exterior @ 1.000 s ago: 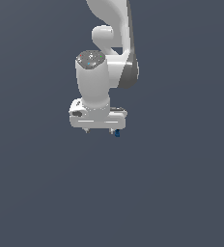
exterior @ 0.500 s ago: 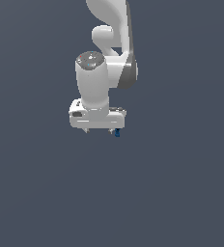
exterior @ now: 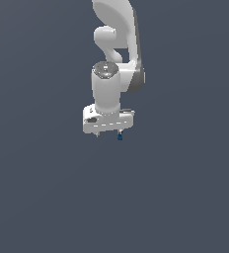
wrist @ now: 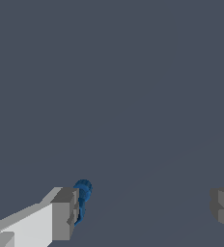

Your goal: Pick up the object and move it to a goal position.

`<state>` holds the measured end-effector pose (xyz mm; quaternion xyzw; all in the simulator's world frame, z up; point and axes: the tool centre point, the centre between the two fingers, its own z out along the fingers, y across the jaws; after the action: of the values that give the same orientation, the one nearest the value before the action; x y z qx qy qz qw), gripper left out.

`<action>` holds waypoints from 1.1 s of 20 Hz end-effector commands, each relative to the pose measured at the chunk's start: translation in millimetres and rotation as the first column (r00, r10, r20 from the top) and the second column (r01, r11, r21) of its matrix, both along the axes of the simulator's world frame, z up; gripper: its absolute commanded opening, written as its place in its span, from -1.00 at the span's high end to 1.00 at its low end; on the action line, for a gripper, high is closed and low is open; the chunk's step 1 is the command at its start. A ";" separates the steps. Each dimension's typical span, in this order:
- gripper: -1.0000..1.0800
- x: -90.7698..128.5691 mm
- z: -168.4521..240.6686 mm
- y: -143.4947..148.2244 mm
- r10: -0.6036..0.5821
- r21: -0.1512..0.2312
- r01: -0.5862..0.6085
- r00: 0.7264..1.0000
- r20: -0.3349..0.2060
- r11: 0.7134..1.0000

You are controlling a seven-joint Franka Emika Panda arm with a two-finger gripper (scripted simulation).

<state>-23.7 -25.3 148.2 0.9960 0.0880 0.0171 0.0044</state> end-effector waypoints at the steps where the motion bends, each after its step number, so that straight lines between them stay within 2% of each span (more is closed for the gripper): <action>1: -0.92 -12.4 -11.9 11.4 0.078 -0.001 -0.078 0.997 -0.008 0.997; 6: -0.92 -38.6 -33.7 33.1 0.231 -0.001 -0.231 0.973 -0.022 0.973; 11: -0.92 -57.7 -47.4 47.4 0.332 0.003 -0.332 0.943 -0.030 0.943; 17: -0.92 -69.2 -54.8 55.3 0.389 0.006 -0.389 0.920 -0.035 0.921; 22: -0.92 -69.1 -55.9 55.2 0.388 0.006 -0.388 0.921 -0.035 0.922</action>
<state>-92.7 30.1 93.0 0.9590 0.2833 0.0000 0.0000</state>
